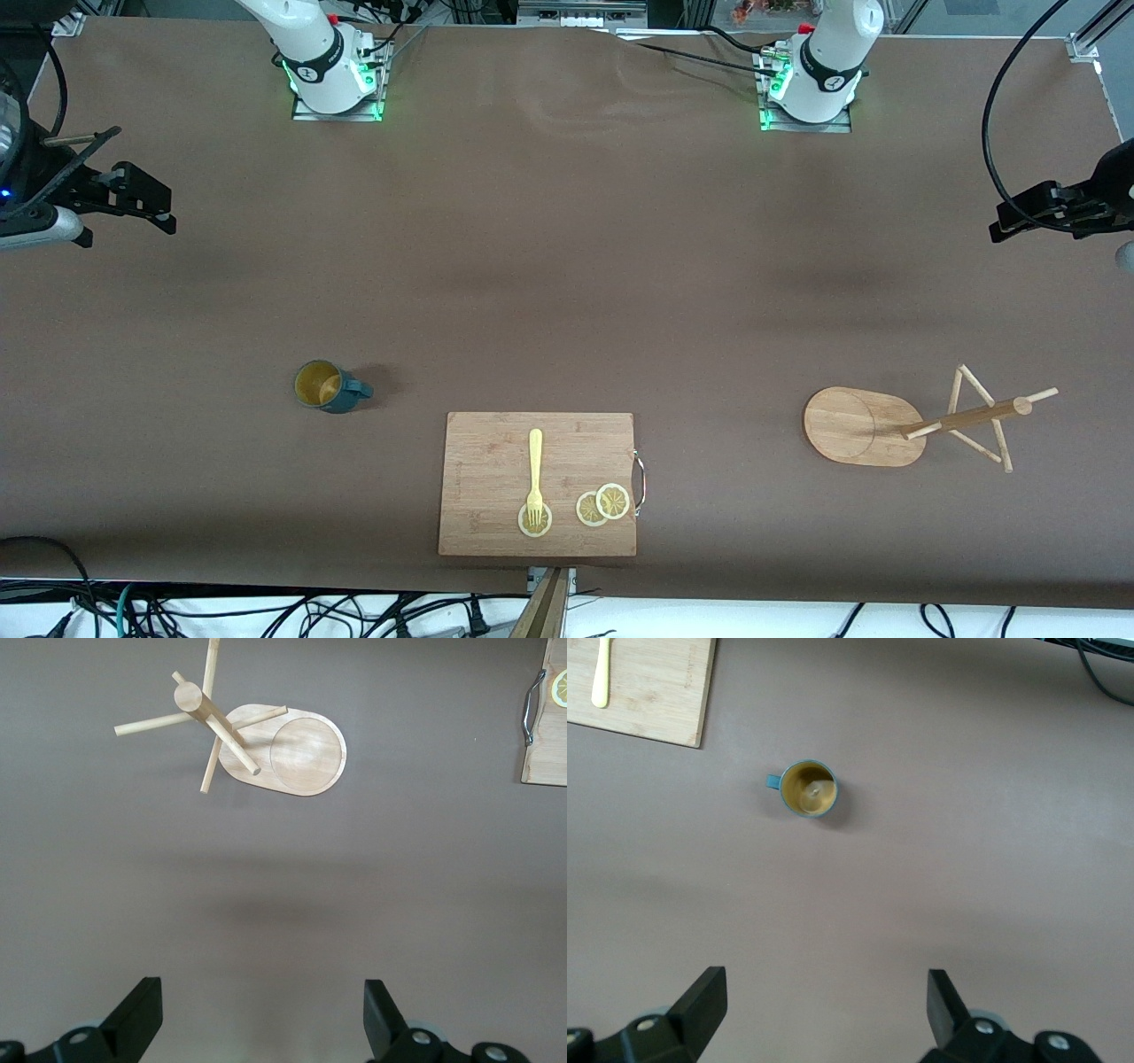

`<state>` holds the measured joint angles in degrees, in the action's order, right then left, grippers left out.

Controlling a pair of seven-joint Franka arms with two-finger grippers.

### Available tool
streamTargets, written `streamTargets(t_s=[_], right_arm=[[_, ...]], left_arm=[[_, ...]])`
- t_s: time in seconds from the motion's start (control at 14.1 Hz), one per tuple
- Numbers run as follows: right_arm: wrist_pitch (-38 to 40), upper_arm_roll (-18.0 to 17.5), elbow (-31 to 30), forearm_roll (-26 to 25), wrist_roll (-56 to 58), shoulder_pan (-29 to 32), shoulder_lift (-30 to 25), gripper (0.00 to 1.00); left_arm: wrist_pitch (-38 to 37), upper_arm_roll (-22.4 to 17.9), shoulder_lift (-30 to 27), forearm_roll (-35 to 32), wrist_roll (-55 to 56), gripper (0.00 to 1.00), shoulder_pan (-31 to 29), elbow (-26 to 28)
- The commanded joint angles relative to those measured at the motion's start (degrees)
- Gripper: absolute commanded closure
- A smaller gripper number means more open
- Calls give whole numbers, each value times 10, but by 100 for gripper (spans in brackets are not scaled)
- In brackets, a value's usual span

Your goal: Pass cup and hang on rack

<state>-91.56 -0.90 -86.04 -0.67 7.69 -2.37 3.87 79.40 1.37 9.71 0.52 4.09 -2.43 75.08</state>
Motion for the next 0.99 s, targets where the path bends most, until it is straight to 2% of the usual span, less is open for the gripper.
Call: streamTargets(t_s=[0.0,0.92], right_arm=[[8,6,2,1,9,4,-5,0],[9,4,2,3,7,3,-5,0]], left_arm=[[-2,-1,10,-3,-12,0,0,-18],[-2,-2,11,0,-12,0,0,-18]])
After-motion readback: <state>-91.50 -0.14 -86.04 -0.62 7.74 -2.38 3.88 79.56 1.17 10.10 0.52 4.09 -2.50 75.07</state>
